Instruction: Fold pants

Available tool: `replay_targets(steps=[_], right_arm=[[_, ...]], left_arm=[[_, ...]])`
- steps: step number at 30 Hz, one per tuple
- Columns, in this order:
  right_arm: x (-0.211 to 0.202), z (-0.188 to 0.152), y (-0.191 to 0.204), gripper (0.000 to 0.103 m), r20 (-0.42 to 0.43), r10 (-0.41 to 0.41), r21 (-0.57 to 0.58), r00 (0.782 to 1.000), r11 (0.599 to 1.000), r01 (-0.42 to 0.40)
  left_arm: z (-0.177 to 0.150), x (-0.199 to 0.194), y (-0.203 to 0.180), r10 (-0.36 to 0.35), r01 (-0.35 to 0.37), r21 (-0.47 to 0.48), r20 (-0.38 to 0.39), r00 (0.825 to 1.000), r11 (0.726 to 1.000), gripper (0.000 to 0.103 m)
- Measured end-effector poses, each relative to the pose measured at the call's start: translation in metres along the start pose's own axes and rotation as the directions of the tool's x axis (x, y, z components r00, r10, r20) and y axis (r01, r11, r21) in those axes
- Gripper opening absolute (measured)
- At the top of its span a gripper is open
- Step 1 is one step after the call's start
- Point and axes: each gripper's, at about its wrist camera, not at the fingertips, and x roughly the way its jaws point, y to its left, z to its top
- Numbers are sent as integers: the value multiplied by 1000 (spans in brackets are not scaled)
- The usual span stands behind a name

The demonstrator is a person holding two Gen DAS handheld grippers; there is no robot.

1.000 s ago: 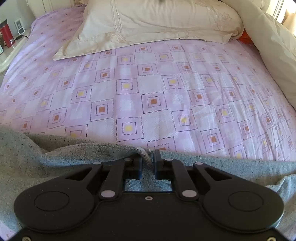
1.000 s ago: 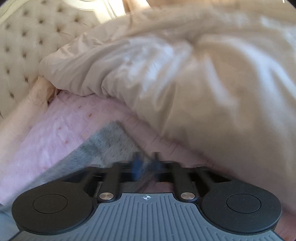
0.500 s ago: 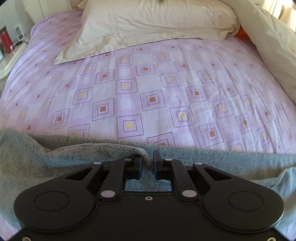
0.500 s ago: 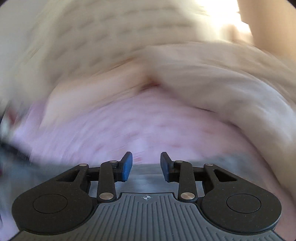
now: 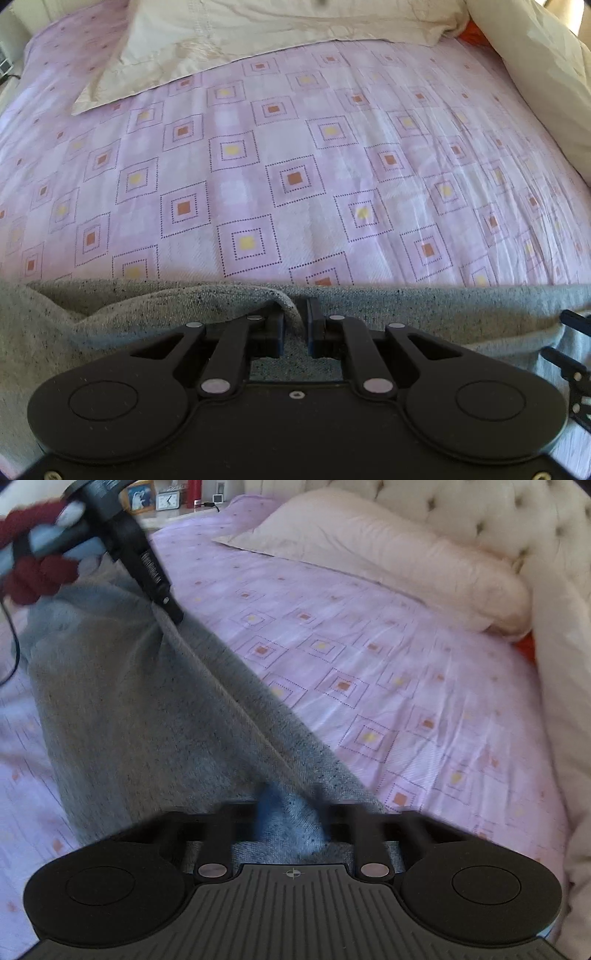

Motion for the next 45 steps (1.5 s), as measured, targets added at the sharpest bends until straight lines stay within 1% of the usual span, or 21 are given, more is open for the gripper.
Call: replay_targets(steps=[2, 4, 7, 8, 9, 12, 14, 16, 18, 20, 22, 23, 25, 27, 31, 34, 37, 40, 42, 43, 45], right_arm=[[-5, 7, -10, 3, 0, 0, 65, 1000, 998, 0], [-7, 17, -17, 3, 3, -38, 87, 999, 996, 38], [9, 23, -22, 4, -72, -22, 123, 997, 992, 31], [16, 23, -21, 5, -98, -35, 109, 995, 993, 45], [20, 22, -19, 10, -109, -57, 95, 992, 993, 67], [14, 19, -24, 26, -96, -82, 208, 992, 973, 100], [0, 19, -23, 27, -75, -120, 267, 990, 954, 136], [-16, 21, -18, 27, -62, -152, 308, 986, 937, 164], [-26, 27, -10, 27, -42, -126, 358, 991, 924, 133], [-26, 37, 1, 26, -46, -78, 374, 996, 923, 90], [-17, 47, 13, 26, -65, -41, 379, 997, 923, 63], [-13, 51, 19, 26, -75, -30, 381, 997, 923, 56], [-4, 61, 29, 26, -95, -2, 373, 995, 927, 38], [5, 74, 35, 26, -104, 24, 362, 994, 932, 15], [30, 91, 38, 26, -133, 63, 400, 989, 917, -5], [44, 93, 42, 26, -174, 26, 392, 984, 919, 45], [62, 86, 43, 26, -278, -52, 409, 959, 897, 167], [57, 88, 47, 26, -253, -79, 434, 964, 882, 186], [48, 92, 57, 26, -204, -78, 432, 976, 887, 162], [42, 95, 65, 26, -163, -78, 427, 983, 893, 142], [32, 103, 80, 26, -69, -50, 420, 996, 905, 75]], left_arm=[[1, 0, -1, 1, -1, 10, -16, 1000, 1000, 15], [4, -2, -1, 1, -1, 2, -31, 1000, 1000, 15], [14, -1, -4, 10, -10, -1, -67, 998, 1000, 16], [17, 4, -6, 25, -24, 17, -86, 996, 1000, 17], [18, 8, -7, 33, -31, 21, -105, 994, 999, 19], [22, 16, -6, 34, -32, 17, -143, 989, 999, 21], [28, 11, -1, 14, -12, 10, -167, 986, 1000, 24], [33, 1, 8, -24, 19, -31, -179, 984, 999, 27], [37, -10, 19, -52, 37, -80, -193, 980, 996, 28], [40, -23, 30, -62, 39, -126, -187, 980, 991, 29], [39, -34, 42, -51, 23, -157, -180, 982, 987, 37], [37, -40, 47, -31, 1, -166, -178, 984, 986, 39], [33, -50, 56, 4, -33, -177, -165, 986, 984, 36], [33, -56, 62, 26, -55, -154, -179, 984, 987, 36], [31, -63, 80, 33, -71, -183, -204, 978, 980, 37], [21, -62, 99, 53, -104, -214, -231, 972, 971, 37], [3, -52, 125, 122, -175, -189, -263, 957, 966, 37], [-19, -37, 161, 179, -242, -175, -315, 932, 954, 37], [-32, -36, 183, 189, -259, -192, -318, 929, 947, 37], [-37, -40, 194, 178, -247, -206, -303, 936, 947, 36], [-41, -51, 212, 138, -195, -225, -246, 959, 955, 37]])
